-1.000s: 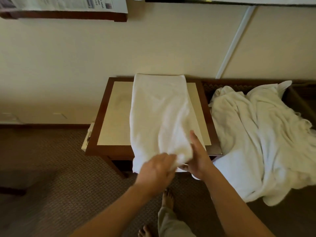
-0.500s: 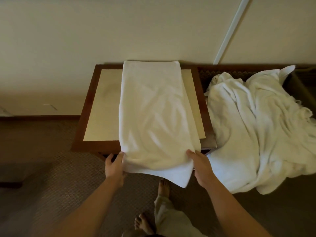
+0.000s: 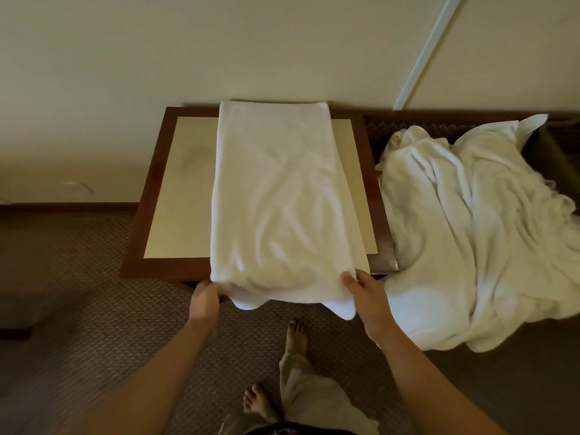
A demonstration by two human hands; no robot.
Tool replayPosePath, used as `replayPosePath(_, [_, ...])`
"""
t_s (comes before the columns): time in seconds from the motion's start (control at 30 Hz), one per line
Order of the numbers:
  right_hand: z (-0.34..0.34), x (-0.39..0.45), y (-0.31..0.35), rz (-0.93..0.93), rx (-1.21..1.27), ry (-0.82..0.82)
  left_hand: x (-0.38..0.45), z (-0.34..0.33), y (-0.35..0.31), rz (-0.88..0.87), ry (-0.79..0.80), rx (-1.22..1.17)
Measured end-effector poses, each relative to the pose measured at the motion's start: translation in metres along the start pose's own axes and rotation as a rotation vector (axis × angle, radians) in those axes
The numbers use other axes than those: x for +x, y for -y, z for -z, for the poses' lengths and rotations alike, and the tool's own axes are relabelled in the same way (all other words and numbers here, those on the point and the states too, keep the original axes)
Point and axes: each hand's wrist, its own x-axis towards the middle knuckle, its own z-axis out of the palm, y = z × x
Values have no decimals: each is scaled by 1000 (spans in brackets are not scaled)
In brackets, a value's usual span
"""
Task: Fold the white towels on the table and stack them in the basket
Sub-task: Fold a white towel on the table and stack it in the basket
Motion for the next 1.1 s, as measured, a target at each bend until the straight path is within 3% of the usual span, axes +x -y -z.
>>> replayPosePath(0.17, [3, 3, 1, -40, 146, 51, -5, 20, 0, -29, 23, -129])
replayPosePath(0.27, [5, 3, -1, -62, 137, 53, -7, 25, -15, 22, 159, -247])
replayPosePath(0.37, [5, 3, -1, -65, 107, 26, -11, 27, -31, 119, 274, -175])
replayPosePath(0.43, [7, 1, -2, -27, 93, -4, -14, 32, -40, 77, 310, -113])
replayPosePath(0.5, [9, 0, -5, 35, 66, -65, -9, 37, -43, -84, 242, 56])
replayPosePath(0.63, [11, 4, -21, 61, -213, -164, -11, 34, -33, -379, -105, 517])
replayPosePath(0.8, [4, 10, -30, -34, -275, -99, -13, 24, -36, -297, -154, 413])
replayPosePath(1.0, [9, 10, -28, -10, -353, -100, -11, 24, -35, -312, -227, 563])
replayPosePath(1.1, [8, 12, -29, -31, -264, -60, -16, 15, -34, -230, -242, 395])
